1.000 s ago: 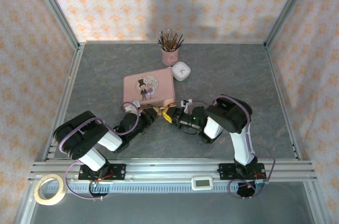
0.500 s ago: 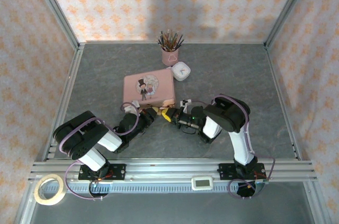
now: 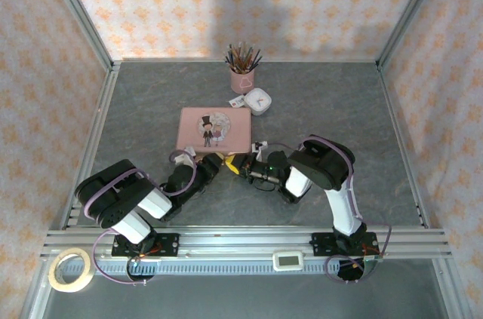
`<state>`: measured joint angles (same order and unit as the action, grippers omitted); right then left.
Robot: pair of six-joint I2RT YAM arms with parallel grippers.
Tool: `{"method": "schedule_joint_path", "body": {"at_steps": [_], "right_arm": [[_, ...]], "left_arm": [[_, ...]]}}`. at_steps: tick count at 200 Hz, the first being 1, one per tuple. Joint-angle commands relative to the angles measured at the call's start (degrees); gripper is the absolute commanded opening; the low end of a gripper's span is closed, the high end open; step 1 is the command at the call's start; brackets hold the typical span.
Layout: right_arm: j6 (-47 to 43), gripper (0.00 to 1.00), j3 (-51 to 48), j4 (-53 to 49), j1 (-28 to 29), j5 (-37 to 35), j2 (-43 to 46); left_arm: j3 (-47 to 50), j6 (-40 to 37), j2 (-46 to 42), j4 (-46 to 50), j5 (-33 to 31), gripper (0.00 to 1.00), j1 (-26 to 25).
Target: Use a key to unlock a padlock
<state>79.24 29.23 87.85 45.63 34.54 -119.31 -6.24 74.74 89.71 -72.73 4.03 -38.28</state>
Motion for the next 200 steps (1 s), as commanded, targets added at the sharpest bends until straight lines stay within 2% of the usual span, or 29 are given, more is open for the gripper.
{"method": "schedule_joint_path", "body": {"at_steps": [1,28,70,90,134,165,200], "right_arm": [[-1.0,0.0,-1.4,3.6,0.8,0.3,2.7],[-1.1,0.0,-3.1,-1.1,2.7,-1.9,7.0],[-5.2,0.0,-3.2,-15.7,4.8,-6.6,15.5],[-6.5,0.0,-2.1,-22.7,5.5,-9.2,18.5],[-6.1,0.0,-1.7,-26.5,6.4,-11.8,20.6],[-5.6,0.0,-1.7,-26.8,6.4,-12.1,21.1],[-4.2,0.0,-1.3,-25.5,4.8,-11.2,21.2]], "left_arm": [[0.1,1.7,-2.6,-0.2,-1.7,0.46,-0.7],[-0.9,2.4,-4.3,2.4,-3.1,0.5,-1.8],[-2.6,4.1,-2.9,3.5,-4.2,0.49,-3.0],[-2.7,5.4,-1.4,0.7,-4.9,0.4,-3.3],[-6.8,4.8,0.2,1.8,-5.0,0.0,-4.0],[-7.1,4.8,2.3,-0.8,-5.5,0.0,-4.2],[-6.2,7.7,7.9,-10.2,-5.2,0.0,-4.3]]}}
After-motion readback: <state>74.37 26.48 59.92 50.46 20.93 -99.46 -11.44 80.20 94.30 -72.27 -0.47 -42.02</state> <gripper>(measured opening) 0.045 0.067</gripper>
